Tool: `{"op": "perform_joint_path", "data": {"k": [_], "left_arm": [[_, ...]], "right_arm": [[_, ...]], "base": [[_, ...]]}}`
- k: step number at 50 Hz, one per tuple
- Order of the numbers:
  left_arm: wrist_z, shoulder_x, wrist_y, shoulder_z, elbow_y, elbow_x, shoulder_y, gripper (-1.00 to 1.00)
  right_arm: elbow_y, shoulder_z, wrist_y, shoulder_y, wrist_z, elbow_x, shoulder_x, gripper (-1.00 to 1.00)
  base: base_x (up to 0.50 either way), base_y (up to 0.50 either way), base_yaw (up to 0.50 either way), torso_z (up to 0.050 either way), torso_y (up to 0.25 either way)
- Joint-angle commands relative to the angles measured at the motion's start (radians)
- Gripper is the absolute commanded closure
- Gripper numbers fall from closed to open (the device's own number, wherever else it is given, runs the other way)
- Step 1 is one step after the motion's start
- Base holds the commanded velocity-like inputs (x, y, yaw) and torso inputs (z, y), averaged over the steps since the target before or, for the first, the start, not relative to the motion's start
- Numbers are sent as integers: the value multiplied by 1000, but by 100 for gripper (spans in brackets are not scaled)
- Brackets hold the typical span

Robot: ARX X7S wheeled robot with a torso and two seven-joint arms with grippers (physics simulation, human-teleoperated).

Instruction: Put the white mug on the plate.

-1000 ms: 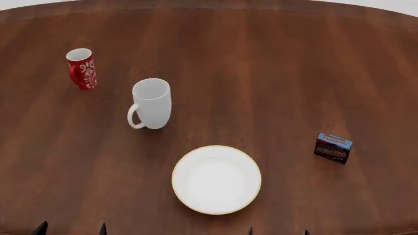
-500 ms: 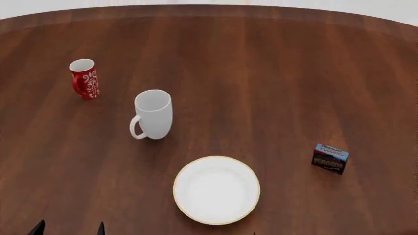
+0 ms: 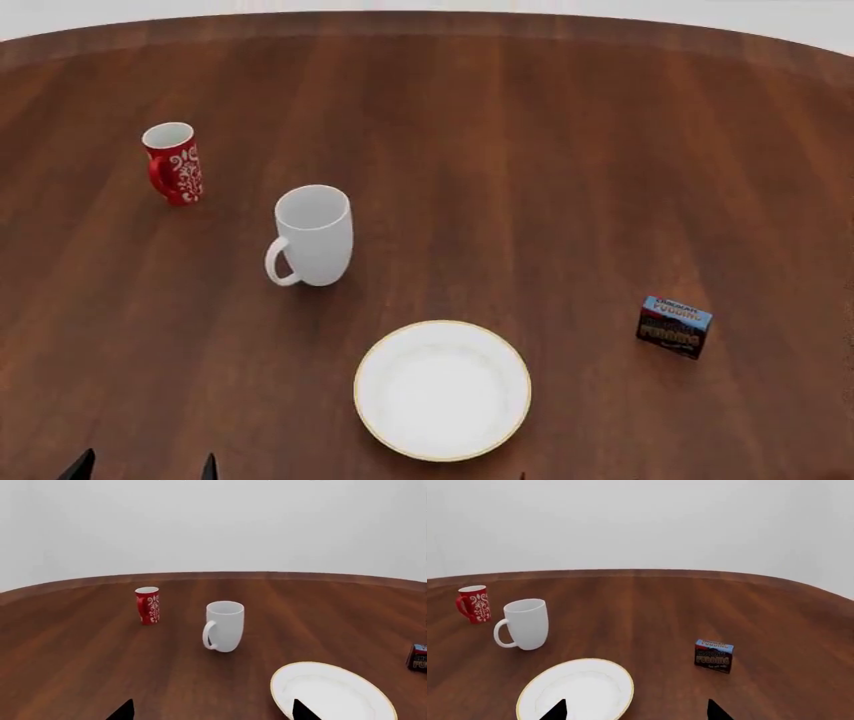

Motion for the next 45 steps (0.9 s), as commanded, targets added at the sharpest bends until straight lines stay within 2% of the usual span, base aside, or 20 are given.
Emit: {"op": "perform_joint_path", "data": {"k": [1,8,35,45], "left_arm": [[-8,-10,10,11,2,-18,3,-100],[-13,-14,23,18,-8,-24,2,-100],[-36,-35,31,45,-8,-32,6,-100],[-44,-41,29,51,1,-40,8,-100]], "right_arm": [[-6,-6,0,-1,8,21,10,-100],[0,-10,-3,0,21,18,15,-100],[-28,-22,3,-18,52,33,38,-100],[-56,-8,-5,-35,74,41,49,-100]], "base": [[0,0,0,50,31],[0,49,0,7,5],[0,500,0,0,0],[15,16,0,0,0]]}}
